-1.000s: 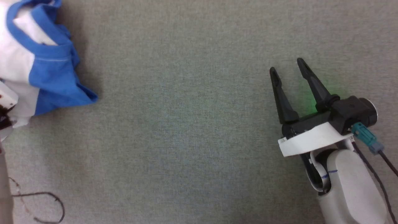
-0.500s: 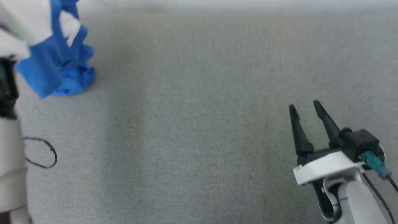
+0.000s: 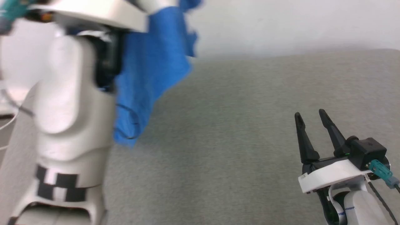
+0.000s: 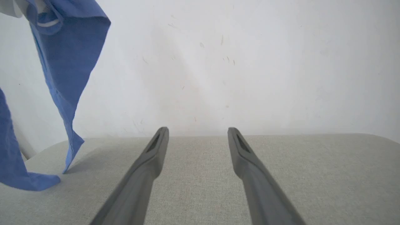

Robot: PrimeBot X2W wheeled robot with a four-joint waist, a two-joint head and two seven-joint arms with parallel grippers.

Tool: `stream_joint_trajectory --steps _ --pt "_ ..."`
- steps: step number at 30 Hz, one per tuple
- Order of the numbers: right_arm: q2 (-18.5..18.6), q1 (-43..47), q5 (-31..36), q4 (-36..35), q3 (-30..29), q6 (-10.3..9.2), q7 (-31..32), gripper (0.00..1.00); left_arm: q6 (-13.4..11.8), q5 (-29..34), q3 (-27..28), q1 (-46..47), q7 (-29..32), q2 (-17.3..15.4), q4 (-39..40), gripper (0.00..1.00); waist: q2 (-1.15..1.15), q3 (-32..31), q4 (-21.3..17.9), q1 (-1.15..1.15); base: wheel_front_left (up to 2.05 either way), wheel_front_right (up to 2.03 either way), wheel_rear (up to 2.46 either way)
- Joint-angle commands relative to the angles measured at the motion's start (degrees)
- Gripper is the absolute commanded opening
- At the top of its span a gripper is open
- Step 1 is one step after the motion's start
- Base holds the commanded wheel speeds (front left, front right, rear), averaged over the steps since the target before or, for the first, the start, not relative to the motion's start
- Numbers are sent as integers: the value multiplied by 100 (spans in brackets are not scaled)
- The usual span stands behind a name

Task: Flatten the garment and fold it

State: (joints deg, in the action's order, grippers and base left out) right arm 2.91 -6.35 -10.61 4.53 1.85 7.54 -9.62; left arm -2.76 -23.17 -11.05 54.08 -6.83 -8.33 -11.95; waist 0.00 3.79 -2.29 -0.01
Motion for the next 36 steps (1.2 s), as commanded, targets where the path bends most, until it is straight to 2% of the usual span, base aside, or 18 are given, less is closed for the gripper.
stream_joint_trajectory --steps 1,5,9,17,22,25,26,27,31,36 --pt "-3 65 -18 -32 10 -5 7 100 52 -59 -49 114 -55 86 -32 0 0 -88 -529 1 0 0 0" --pt "-3 87 -27 -72 21 -5 36 100 159 -348 -370 127 -110 408 -216 0 0 -21 -866 1 0 0 0" --pt "-3 89 -23 -100 48 -5 62 100 229 -721 -892 -109 -29 524 -614 0 0 81 -1146 1 0 0 0" --pt "-3 28 -60 -115 142 -5 73 100 369 -850 -2312 -967 1358 543 -2263 0 0 320 -1458 1 0 0 0" --pt "-3 15 -59 -82 192 -5 85 100 556 -1005 -2762 -1364 2120 544 -3095 0 0 376 -1411 1 0 0 0" --pt "-3 3 -48 -63 219 -5 98 100 652 -1253 -2919 -1534 2323 544 -3287 1 0 365 -1306 1 0 0 0" --pt "-3 2 -40 -56 227 -5 106 100 685 -1353 -2970 -1584 2370 545 -3308 33 0 346 -1259 1 0 0 0" --pt "-3 3 -32 -47 237 -5 115 100 706 -1441 -3007 -1621 2375 545 -3307 100 0 327 -1214 1 0 0 0" --pt "-3 31 -1 -55 245 -5 147 100 611 -1553 -2920 -1652 1730 545 -3163 100 0 205 -1017 1 0 0 0" --pt "-3 120 55 -105 201 -5 208 100 355 -1513 -2423 -1798 92 413 -2658 100 0 7 -781 1 0 0 0"
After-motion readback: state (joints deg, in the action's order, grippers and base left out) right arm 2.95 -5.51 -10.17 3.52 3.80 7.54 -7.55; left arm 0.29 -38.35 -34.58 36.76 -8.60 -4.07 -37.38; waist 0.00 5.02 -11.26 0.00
